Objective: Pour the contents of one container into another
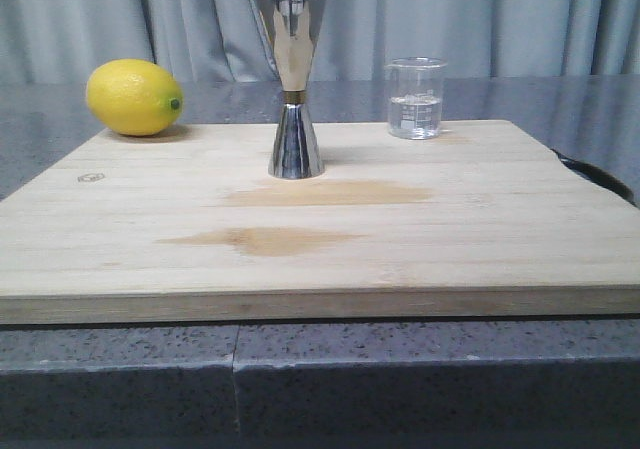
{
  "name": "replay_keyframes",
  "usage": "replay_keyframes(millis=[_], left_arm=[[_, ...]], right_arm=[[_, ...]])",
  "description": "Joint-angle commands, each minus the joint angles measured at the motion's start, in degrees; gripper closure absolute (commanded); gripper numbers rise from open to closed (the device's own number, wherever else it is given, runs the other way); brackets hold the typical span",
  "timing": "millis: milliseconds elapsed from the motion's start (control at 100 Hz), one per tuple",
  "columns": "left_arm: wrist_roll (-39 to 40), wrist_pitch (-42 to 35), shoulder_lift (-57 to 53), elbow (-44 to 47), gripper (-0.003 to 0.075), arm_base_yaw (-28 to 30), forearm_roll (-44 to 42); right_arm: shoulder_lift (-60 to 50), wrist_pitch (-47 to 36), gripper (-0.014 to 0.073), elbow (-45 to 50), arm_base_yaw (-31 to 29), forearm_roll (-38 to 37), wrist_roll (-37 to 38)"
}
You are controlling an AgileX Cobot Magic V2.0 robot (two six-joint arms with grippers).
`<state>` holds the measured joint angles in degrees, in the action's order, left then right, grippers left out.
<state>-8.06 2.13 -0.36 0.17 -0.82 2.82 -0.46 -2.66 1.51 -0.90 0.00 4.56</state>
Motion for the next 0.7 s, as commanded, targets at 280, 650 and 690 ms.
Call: replay_keyframes(millis=[280, 650, 690], left_arm=[[0.33, -7.78, -1.38, 0.28, 0.0739, -0.28, 1.33], [0.33, 1.01, 0.23, -12.14, 0.0739, -0.28, 9.27], [0.33, 2.59, 1.14, -14.03, 0.0739, -0.28, 9.27]], right_arm=[[-1.39, -5.96, 0.0665, 0.91, -0.30, -1.49, -0.44], [0.14, 8.13, 0.0665, -11.76, -0.30, -7.56, -0.44], [1.18, 9.95, 0.0665, -13.59, -0.30, -7.95, -0.44]])
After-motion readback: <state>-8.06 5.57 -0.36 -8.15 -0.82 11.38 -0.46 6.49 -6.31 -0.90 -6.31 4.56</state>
